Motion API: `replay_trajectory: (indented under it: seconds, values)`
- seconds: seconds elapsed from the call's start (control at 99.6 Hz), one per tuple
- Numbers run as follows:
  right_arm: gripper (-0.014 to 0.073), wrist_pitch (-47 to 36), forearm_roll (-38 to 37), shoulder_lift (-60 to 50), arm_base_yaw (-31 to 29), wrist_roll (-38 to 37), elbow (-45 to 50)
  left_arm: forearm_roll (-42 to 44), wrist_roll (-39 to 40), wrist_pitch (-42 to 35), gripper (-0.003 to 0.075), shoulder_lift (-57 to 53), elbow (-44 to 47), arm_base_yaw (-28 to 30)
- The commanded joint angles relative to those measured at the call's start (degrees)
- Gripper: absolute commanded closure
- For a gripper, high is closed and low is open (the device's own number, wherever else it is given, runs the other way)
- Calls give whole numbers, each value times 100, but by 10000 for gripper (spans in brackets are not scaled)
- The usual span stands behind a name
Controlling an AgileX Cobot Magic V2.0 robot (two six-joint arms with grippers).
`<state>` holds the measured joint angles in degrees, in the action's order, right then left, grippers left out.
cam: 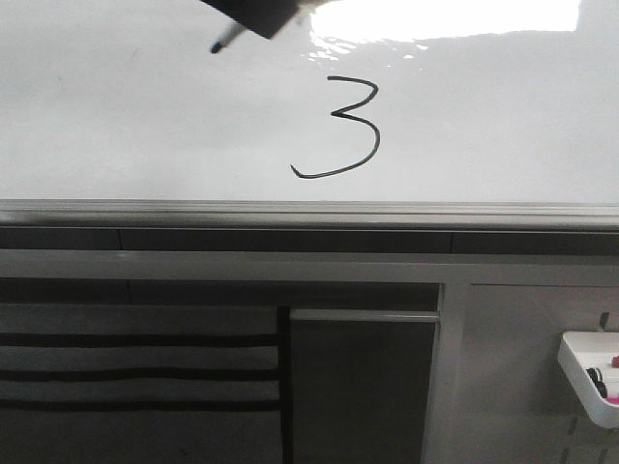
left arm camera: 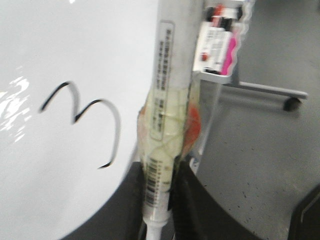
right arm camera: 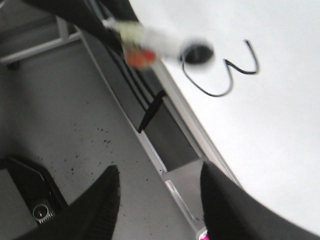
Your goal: Write number 3 on whiteboard
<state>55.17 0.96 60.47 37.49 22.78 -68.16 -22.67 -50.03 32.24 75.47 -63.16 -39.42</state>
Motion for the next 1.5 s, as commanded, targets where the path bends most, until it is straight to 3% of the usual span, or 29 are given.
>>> replay_trajectory:
  seconds: [0.0, 0.141, 0.321, 0.522, 0.954, 1.044, 1.285, 1.375, 1.486]
  values:
    - [263, -154, -128, -404, -400, -514, -178, -106, 628, -612, 738, -146, -10, 662]
    - [263, 18, -96, -781, -907, -673, -45, -303, 1578, -1300, 738, -146, 517, 1733]
    - [263, -121, -96, -1033, -972, -695, 317, -1070, 1610, -1886, 738, -146, 1035, 2485]
    - [263, -312, -96, -1033, -972, -697, 671, -1163, 1610, -2282, 738, -123, 1152, 2529]
    - [263, -655, -96, -1033, -972, -697, 915, -1318, 1635, -2189, 731, 289, 1152, 2529]
    - [263, -663, -96, -1033, -972, -697, 915, -1261, 1635, -2189, 671, 289, 1152, 2529]
    - [263, -742, -96, -1033, -972, -697, 915, -1213, 1635, -2229, 397, 289, 1152, 2529]
    - [263, -787, -96, -1033, -972, -697, 915, -1213, 1635, -2241, 342, 289, 1152, 2529]
    - [263, -820, -96, -1033, -972, -697, 915, -1213, 1635, -2241, 327, 289, 1152, 2529]
